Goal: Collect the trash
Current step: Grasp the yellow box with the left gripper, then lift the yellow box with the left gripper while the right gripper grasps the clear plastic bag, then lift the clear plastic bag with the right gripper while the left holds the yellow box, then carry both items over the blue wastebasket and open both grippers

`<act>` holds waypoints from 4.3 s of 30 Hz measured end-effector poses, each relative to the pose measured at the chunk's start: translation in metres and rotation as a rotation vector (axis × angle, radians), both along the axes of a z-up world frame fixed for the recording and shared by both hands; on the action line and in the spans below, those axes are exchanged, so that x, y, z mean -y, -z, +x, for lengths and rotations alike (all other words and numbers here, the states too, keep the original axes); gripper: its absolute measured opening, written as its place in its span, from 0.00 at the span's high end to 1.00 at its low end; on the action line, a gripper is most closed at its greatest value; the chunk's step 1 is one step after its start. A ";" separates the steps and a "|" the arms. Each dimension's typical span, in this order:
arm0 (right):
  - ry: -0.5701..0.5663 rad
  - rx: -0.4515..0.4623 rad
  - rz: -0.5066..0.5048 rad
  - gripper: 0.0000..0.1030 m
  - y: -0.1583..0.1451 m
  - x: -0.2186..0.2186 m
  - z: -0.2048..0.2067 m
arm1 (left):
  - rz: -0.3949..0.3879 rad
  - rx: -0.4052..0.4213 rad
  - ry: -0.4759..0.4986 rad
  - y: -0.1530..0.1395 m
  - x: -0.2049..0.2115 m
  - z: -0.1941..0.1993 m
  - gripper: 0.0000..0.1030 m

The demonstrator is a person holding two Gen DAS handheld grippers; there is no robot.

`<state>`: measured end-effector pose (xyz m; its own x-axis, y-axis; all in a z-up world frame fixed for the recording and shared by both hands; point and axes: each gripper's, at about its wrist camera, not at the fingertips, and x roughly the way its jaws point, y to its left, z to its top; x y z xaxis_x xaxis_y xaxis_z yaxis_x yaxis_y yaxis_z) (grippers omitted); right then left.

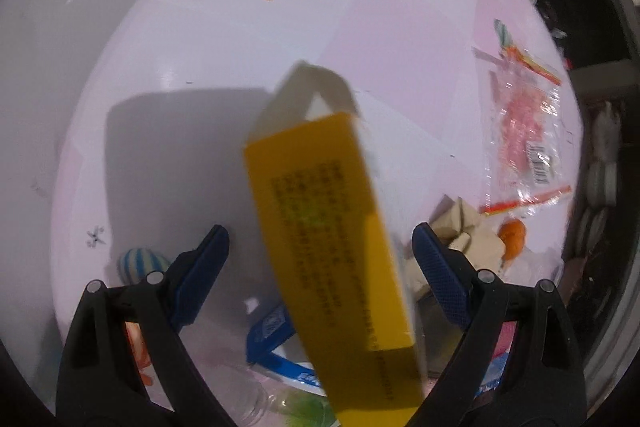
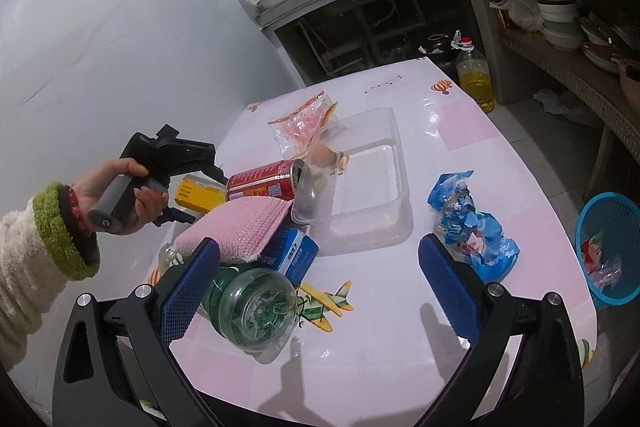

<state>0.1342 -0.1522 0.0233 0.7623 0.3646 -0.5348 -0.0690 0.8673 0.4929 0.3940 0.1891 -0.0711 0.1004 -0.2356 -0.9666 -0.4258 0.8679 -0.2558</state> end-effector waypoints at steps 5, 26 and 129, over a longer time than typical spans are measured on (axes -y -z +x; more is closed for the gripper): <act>0.010 -0.001 -0.008 0.06 -0.001 0.003 -0.001 | -0.077 0.045 -0.017 -0.003 -0.002 -0.007 0.35; 0.054 0.036 -0.105 0.06 -0.033 -0.007 -0.003 | -0.288 0.499 -0.026 -0.061 -0.018 -0.060 0.73; 0.221 -0.106 0.232 0.91 -0.066 0.139 0.017 | -0.324 0.958 0.635 -0.192 0.149 -0.185 0.73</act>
